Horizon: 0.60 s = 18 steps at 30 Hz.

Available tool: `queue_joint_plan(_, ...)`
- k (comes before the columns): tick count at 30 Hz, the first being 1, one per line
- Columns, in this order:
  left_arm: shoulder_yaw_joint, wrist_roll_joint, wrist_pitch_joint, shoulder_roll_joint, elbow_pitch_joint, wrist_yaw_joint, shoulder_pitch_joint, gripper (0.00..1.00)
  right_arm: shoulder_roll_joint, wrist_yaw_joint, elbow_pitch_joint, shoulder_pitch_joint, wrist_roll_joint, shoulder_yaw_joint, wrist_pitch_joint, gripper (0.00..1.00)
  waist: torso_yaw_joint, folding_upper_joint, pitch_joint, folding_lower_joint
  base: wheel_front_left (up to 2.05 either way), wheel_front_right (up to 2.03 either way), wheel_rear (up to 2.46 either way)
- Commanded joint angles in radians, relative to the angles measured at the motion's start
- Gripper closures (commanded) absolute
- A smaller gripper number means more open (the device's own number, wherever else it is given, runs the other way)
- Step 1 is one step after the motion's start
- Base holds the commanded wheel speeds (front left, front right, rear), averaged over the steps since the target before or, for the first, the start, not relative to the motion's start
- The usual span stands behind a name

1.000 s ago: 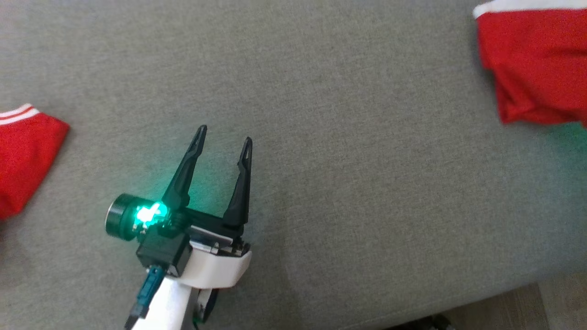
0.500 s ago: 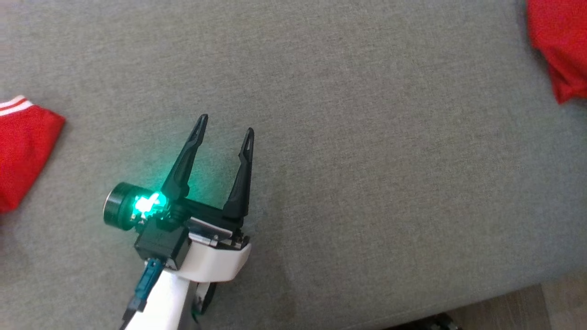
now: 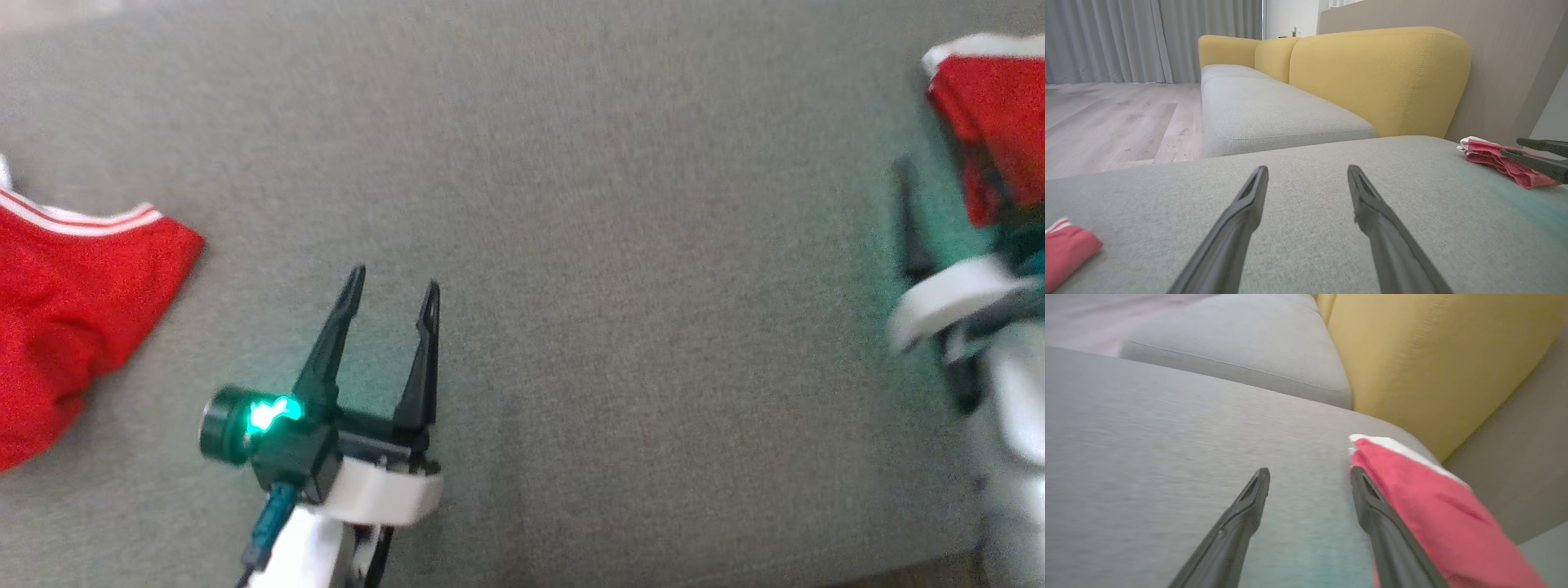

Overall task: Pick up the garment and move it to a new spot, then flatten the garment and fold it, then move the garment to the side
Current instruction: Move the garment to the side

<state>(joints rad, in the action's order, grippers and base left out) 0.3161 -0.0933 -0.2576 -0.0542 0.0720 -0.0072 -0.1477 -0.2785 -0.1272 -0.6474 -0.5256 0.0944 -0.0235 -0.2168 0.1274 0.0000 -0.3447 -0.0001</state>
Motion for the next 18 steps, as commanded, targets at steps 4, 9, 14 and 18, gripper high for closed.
queue_joint_plan(4,-0.038,-0.029,-0.004,0.003,0.018,0.026,0.049,0.00,0.057,-0.003,0.067,0.125,-0.125,0.134,-0.040,0.00,-0.052,0.0000,0.163,0.0001,0.00,0.00,0.00)
queue_joint_plan(9,-0.036,-0.058,-0.004,0.004,0.046,0.050,0.091,0.00,0.111,-0.003,0.142,0.238,-0.223,0.176,-0.044,0.00,-0.085,0.0000,0.248,0.0001,0.00,0.00,0.00)
queue_joint_plan(14,-0.042,-0.064,-0.004,0.004,0.037,0.084,0.144,0.00,0.145,-0.003,0.303,0.414,-0.278,0.169,-0.045,0.00,-0.135,0.0000,0.331,0.0001,0.00,0.00,0.00)
queue_joint_plan(18,-0.069,-0.059,-0.004,0.004,0.007,0.117,0.184,0.00,0.170,-0.003,0.439,0.538,-0.250,0.116,-0.045,0.00,-0.162,0.0000,0.365,0.0001,0.00,0.00,0.00)
